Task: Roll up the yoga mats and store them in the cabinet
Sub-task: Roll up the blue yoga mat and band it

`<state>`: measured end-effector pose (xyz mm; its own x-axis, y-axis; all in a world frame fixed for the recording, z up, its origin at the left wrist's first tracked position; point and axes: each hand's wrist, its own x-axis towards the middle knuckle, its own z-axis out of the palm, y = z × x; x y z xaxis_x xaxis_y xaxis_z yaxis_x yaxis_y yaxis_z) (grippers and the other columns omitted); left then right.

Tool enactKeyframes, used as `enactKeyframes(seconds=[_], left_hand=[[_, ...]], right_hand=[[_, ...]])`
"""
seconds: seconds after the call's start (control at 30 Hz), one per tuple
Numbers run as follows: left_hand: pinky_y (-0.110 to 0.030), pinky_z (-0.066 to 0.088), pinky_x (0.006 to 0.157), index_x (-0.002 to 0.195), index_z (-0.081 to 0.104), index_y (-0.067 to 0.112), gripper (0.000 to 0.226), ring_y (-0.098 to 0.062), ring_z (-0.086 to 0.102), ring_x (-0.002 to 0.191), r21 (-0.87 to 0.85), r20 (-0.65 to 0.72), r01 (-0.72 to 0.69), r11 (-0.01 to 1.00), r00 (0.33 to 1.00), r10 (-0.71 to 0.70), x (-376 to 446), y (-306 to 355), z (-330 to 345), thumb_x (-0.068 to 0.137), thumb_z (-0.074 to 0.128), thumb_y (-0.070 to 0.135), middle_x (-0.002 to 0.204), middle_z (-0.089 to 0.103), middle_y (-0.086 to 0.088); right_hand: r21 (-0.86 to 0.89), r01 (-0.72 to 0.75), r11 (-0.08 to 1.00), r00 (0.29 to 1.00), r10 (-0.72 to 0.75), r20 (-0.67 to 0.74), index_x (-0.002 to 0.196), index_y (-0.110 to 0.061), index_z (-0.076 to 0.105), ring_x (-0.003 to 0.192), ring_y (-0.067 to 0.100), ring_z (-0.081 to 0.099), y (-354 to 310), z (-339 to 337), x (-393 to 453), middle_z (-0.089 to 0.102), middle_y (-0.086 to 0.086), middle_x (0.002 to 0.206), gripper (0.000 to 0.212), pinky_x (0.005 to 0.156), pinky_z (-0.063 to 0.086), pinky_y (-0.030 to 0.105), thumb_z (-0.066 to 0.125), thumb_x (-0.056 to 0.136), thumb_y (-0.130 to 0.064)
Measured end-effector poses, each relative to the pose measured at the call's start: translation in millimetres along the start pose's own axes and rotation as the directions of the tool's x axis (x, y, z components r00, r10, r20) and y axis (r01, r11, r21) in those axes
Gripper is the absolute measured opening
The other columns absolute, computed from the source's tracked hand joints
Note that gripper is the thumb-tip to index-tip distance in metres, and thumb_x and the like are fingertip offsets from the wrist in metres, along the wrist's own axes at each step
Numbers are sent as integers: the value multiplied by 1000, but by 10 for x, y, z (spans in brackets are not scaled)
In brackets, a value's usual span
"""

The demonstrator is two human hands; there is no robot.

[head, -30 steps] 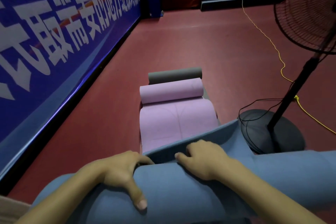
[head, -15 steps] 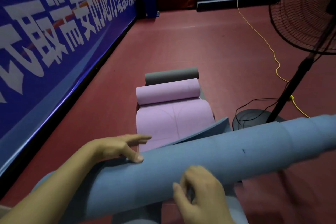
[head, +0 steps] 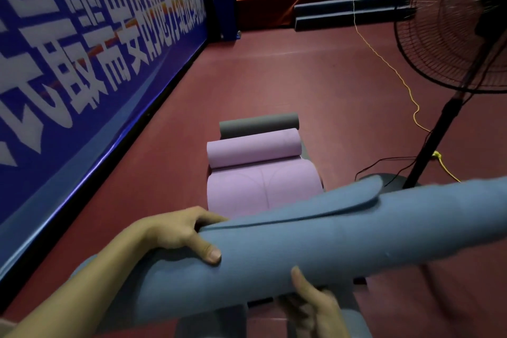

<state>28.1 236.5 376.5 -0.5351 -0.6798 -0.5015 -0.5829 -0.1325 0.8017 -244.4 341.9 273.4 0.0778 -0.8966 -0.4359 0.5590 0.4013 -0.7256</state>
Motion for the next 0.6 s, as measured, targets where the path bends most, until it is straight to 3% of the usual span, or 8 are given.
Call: enactKeyframes(seconds=[0.07, 0.13, 0.23, 0.3, 0.37, 0.43, 0.5, 0.6], left_hand=[[-52, 57, 97, 138, 64, 23, 64, -34, 67, 118, 47, -69, -37, 998, 997, 40, -67, 221, -132, 80, 87, 10, 128, 71, -8], [-42, 57, 97, 139, 62, 25, 70, -26, 68, 117, 107, -162, -52, 993, 984, 69, -102, 434, -294, 78, 87, 4, 127, 72, -2], [-37, 49, 109, 136, 61, 29, 76, -12, 62, 124, 398, -304, 18, 917, 946, 114, -9, 632, -475, 69, 94, 14, 133, 66, 13], [-32, 40, 114, 137, 52, 26, 88, -10, 48, 132, 560, -396, 87, 824, 901, 174, 76, 740, -501, 62, 97, 27, 143, 47, 13], [-19, 35, 113, 148, 32, 26, 111, -5, 34, 143, 417, -413, -47, 908, 880, 235, 116, 890, -460, 60, 100, 23, 148, 34, 20], [-25, 39, 114, 158, 13, 32, 132, -3, 35, 146, 174, -394, -299, 938, 852, 344, 112, 1093, -362, 61, 99, 12, 155, 32, 27], [-38, 51, 106, 156, 24, 39, 124, -8, 51, 137, 156, -418, -395, 905, 804, 423, 101, 1227, -250, 60, 96, 9, 152, 47, 18], [-43, 57, 96, 142, 45, 44, 107, -7, 63, 121, 307, -574, -313, 899, 692, 437, 64, 1137, -34, 51, 97, 26, 131, 64, 17]], right_hand=[[60, 105, 993, 994, -106, 21, 112, 3, 68, 98, 37, 73, -227, 201, 77, 75, 20, 108, 90, 93, 52, 68, 104, 35, -27], [-24, 248, 969, 964, -244, 103, 121, -3, 64, 100, 29, 74, -490, 375, 189, 75, 15, 112, 98, 89, 58, 58, 104, 38, -38], [-189, 389, 902, 919, -366, 144, 123, -7, 61, 100, 23, 74, -868, 573, 431, 74, 13, 114, 60, 83, 61, 36, 88, 70, -1], [-294, 475, 830, 879, -426, 216, 123, -8, 59, 102, 20, 73, -1055, 657, 577, 75, 6, 114, 64, 80, 59, 26, 89, 68, 4], [-380, 536, 754, 844, -467, 264, 121, -13, 59, 99, 19, 73, -1138, 701, 680, 75, -1, 109, 73, 77, 60, 30, 97, 58, -7], [-480, 570, 667, 821, -484, 304, 119, -20, 58, 95, 20, 72, -1132, 728, 745, 74, -8, 105, 81, 74, 62, 39, 97, 49, -25], [-543, 600, 588, 798, -495, 345, 119, -26, 57, 92, 16, 70, -1061, 733, 790, 71, -14, 105, 81, 70, 62, 40, 95, 47, -24], [-580, 583, 569, 812, -439, 385, 124, -32, 56, 96, 14, 70, -884, 758, 829, 70, -15, 109, 84, 67, 62, 39, 89, 49, -14]])
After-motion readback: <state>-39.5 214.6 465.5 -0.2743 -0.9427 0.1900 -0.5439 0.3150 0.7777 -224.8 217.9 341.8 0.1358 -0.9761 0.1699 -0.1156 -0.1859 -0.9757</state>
